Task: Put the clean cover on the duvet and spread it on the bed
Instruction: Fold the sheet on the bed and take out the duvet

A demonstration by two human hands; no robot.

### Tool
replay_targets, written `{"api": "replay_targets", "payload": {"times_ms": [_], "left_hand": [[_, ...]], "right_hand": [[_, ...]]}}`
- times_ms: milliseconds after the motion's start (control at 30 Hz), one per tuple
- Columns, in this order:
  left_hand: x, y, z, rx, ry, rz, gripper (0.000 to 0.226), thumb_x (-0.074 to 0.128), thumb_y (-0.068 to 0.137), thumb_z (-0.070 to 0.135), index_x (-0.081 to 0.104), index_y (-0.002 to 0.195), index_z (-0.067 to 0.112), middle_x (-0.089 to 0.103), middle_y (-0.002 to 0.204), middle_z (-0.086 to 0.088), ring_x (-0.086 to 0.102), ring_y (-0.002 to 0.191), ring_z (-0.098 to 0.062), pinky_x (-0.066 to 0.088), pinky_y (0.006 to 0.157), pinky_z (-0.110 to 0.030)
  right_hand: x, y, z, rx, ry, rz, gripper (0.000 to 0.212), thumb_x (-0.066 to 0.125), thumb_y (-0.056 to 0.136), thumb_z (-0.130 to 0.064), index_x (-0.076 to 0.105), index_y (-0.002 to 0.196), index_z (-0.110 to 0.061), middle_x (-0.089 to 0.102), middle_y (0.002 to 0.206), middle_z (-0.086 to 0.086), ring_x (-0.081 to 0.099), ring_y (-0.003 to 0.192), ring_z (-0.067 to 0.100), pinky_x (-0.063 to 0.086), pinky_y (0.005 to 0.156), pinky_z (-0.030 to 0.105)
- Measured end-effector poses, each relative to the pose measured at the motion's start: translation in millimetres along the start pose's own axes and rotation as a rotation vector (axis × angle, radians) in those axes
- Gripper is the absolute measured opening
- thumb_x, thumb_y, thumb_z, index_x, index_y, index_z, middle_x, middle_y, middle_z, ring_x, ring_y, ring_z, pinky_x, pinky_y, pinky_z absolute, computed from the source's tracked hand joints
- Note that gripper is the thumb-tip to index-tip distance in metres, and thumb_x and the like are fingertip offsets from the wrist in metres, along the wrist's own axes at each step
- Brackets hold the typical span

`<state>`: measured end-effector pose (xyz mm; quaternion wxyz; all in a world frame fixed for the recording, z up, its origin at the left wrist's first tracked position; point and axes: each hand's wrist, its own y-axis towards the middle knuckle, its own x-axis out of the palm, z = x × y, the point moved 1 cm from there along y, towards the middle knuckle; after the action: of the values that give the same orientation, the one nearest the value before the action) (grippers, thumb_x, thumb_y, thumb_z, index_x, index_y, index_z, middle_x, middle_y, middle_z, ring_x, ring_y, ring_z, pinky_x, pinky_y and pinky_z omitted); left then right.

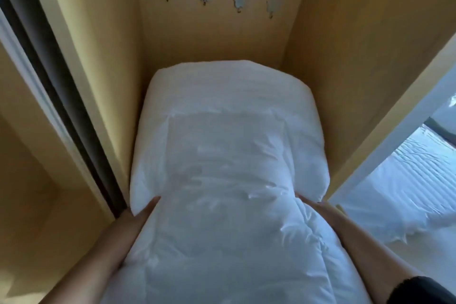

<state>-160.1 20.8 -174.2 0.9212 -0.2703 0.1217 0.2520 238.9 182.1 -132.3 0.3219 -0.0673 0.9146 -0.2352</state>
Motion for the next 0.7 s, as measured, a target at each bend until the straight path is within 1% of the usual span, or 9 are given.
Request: {"api": "replay_targets", "payload": {"times_ms": [67, 133, 167, 233, 267, 333, 400, 467, 700], "left_hand": [[-3, -22, 2, 0.162, 0.078, 0.072, 0.118, 0.045, 0.047, 0.106, 0.059, 0.130, 0.024, 0.069, 0.112, 0.007, 0.064, 0.104, -0.021, 0.050, 0.097, -0.042], [3, -49, 15, 0.419, 0.165, 0.234, 0.121, 0.037, 0.055, 0.105, 0.055, 0.134, 0.016, 0.064, 0.126, -0.008, 0.060, 0.118, -0.029, 0.046, 0.103, -0.045], [12, -66, 25, 0.582, 0.221, 0.272, 0.119, 0.037, 0.063, 0.101, 0.049, 0.142, 0.013, 0.057, 0.137, -0.012, 0.054, 0.126, -0.030, 0.043, 0.107, -0.045], [43, -91, 41, 0.786, 0.453, 0.189, 0.121, 0.035, 0.065, 0.102, 0.024, 0.158, 0.025, 0.028, 0.163, -0.011, 0.031, 0.147, -0.033, 0.030, 0.115, -0.057], [63, -96, 46, 0.759, 0.596, 0.103, 0.131, 0.032, 0.056, 0.107, -0.004, 0.159, 0.036, -0.002, 0.169, -0.005, 0.009, 0.153, -0.033, 0.018, 0.118, -0.063], [102, -92, 49, 0.547, 0.889, 0.003, 0.141, 0.026, 0.040, 0.111, -0.048, 0.137, 0.041, -0.049, 0.151, 0.000, -0.027, 0.149, -0.036, -0.002, 0.115, -0.068], [130, -84, 50, 0.384, 1.028, -0.029, 0.145, 0.034, 0.042, 0.108, -0.052, 0.130, 0.030, -0.054, 0.147, -0.008, -0.034, 0.144, -0.045, -0.004, 0.113, -0.073], [145, -78, 42, 0.329, 1.082, -0.018, 0.145, 0.038, 0.046, 0.105, -0.050, 0.131, 0.027, -0.053, 0.147, -0.012, -0.034, 0.143, -0.049, -0.003, 0.111, -0.075], [139, -84, 6, 0.362, 1.059, 0.047, 0.116, 0.038, 0.069, 0.095, -0.044, 0.134, 0.047, -0.047, 0.154, 0.002, -0.029, 0.149, -0.035, -0.001, 0.121, -0.060]], "right_hand": [[-5, -12, -6, -0.102, -0.005, 0.074, 0.009, 0.053, 0.103, -0.004, 0.063, 0.104, -0.002, 0.062, 0.113, 0.010, 0.051, 0.121, 0.031, 0.034, 0.108, 0.036], [-12, -25, -9, -0.248, 0.089, 0.215, 0.013, 0.064, 0.098, -0.012, 0.057, 0.104, -0.004, 0.061, 0.105, 0.013, 0.050, 0.115, 0.028, 0.035, 0.112, 0.051], [-15, -34, -15, -0.319, 0.046, 0.253, 0.046, 0.071, 0.093, -0.033, 0.052, 0.123, -0.004, 0.059, 0.122, 0.016, 0.050, 0.123, 0.029, 0.036, 0.113, 0.051], [-9, -51, -26, -0.432, -0.133, 0.234, 0.110, 0.066, 0.072, -0.081, 0.024, 0.157, -0.026, 0.036, 0.156, 0.002, 0.035, 0.145, 0.026, 0.028, 0.120, 0.045], [-2, -57, -26, -0.519, -0.226, 0.171, 0.125, 0.057, 0.059, -0.096, 0.007, 0.158, -0.040, 0.026, 0.160, -0.008, 0.026, 0.150, 0.020, 0.024, 0.122, 0.045], [15, -59, -21, -0.609, -0.474, 0.067, 0.135, 0.049, 0.045, -0.106, -0.019, 0.149, -0.056, 0.006, 0.162, -0.016, 0.005, 0.155, 0.016, 0.011, 0.123, 0.055], [23, -47, -10, -0.544, -0.667, 0.063, 0.142, 0.055, 0.047, -0.101, -0.040, 0.141, -0.052, -0.024, 0.166, -0.004, -0.020, 0.154, 0.021, -0.006, 0.120, 0.063], [25, -30, 4, -0.497, -0.744, 0.076, 0.147, 0.058, 0.052, -0.095, -0.053, 0.132, -0.042, -0.039, 0.160, 0.006, -0.033, 0.150, 0.027, -0.015, 0.117, 0.066], [36, -10, 35, -0.600, -0.697, 0.094, 0.145, 0.039, 0.046, -0.105, -0.050, 0.138, -0.038, -0.047, 0.154, 0.010, -0.033, 0.149, 0.033, -0.012, 0.117, 0.067]]}}
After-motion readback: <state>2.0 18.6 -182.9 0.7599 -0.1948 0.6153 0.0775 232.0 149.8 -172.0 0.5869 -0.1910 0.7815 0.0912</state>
